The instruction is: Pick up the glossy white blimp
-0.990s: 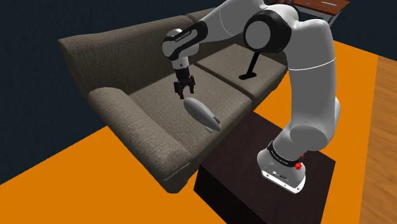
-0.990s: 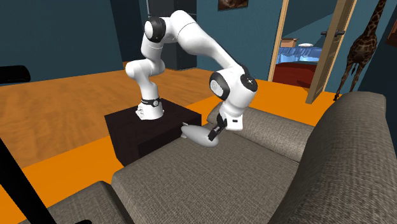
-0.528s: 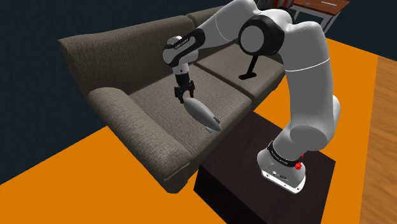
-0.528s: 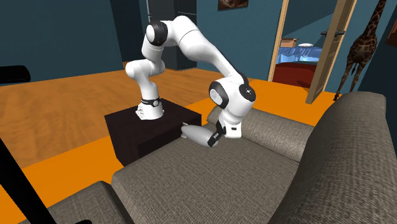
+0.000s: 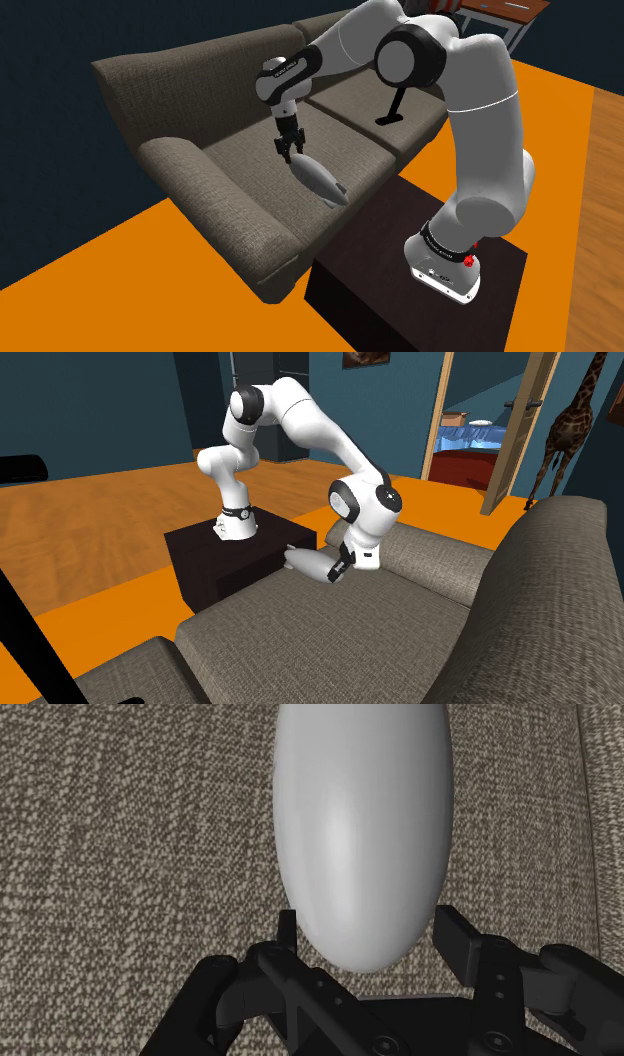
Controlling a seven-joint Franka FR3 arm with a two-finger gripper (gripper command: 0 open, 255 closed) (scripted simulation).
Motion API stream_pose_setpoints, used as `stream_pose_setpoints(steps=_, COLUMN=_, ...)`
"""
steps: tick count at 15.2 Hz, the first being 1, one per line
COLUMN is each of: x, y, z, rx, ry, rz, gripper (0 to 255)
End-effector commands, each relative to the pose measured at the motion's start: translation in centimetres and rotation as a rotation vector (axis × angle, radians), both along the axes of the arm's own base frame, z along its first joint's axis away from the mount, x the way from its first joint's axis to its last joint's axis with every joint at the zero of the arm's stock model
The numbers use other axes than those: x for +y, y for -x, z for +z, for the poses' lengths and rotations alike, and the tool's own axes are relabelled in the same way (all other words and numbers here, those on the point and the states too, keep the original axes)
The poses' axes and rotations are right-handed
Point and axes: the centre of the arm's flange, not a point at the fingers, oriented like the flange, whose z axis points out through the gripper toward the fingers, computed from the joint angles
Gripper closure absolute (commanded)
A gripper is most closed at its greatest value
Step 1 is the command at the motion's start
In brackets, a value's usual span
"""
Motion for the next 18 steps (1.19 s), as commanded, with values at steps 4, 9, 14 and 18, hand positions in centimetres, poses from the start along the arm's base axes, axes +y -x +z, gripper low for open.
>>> stream_pose_setpoints(steps=4, x=0.0, y=0.1, z=0.9, rx=0.002, ry=0.0, rz=0.0, gripper=255)
stream_pose_setpoints(steps=9, x=0.0, y=0.1, z=3.6, rx=0.002, ry=0.0, rz=0.0, gripper=255)
stream_pose_setpoints(steps=14, x=0.0, y=0.1, z=6.2, rx=0.002, ry=0.0, rz=0.0, gripper=255)
stream_pose_setpoints(steps=18, x=0.0, y=0.1, z=7.9, rx=0.002, ry=0.0, rz=0.0, gripper=255)
